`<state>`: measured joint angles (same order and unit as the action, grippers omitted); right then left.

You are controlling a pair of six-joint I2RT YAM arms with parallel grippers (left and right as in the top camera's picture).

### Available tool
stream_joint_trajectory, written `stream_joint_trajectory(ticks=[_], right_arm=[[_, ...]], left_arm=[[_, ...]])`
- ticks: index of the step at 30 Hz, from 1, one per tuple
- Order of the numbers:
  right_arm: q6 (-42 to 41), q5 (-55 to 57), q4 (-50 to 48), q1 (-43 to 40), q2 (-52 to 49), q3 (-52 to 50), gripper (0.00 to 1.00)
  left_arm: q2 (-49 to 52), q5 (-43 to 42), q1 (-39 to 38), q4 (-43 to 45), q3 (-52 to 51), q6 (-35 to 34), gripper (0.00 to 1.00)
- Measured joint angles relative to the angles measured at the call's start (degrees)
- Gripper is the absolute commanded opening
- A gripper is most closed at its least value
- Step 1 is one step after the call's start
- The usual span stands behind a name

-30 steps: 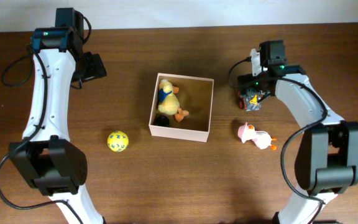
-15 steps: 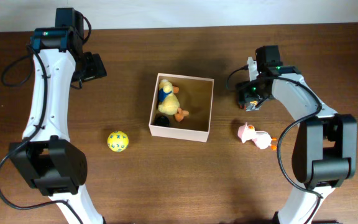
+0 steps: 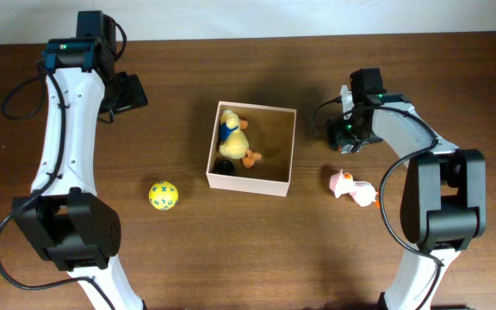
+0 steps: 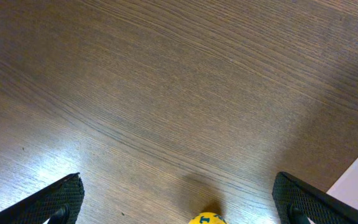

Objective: Pack container
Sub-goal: 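Lower right gripper and grasp the toy truck, then lift the truck with right gripper and carry it over the box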

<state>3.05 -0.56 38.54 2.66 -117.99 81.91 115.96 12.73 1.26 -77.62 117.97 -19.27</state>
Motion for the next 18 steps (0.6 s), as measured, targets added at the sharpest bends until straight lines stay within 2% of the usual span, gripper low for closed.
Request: stream_joint_trajectory(ticks=[2, 4, 5, 18], right_arm=[[-0.09, 0.0, 0.15, 0.0, -0.02, 0.02, 0.68], [-0.17, 0.02, 0.92, 0.0, -0.04, 0.37, 0.57], [-0.33, 0.02, 1.53, 0.0, -0.09, 0.85, 0.56], [0.33, 2.05, 11.41, 0.0, -0.37, 19.06, 0.56]], left_arm=[[0.0, -0.02, 0.0, 0.02, 0.0, 0.0, 0.99], [0.0, 0.0, 0.0, 0.0, 0.0, 0.0, 0.99], [0.0, 0.0, 0.0, 0.02, 0.0, 0.0, 0.99], [0.0, -0.02, 0.0, 0.0, 0.0, -0.02, 0.99]])
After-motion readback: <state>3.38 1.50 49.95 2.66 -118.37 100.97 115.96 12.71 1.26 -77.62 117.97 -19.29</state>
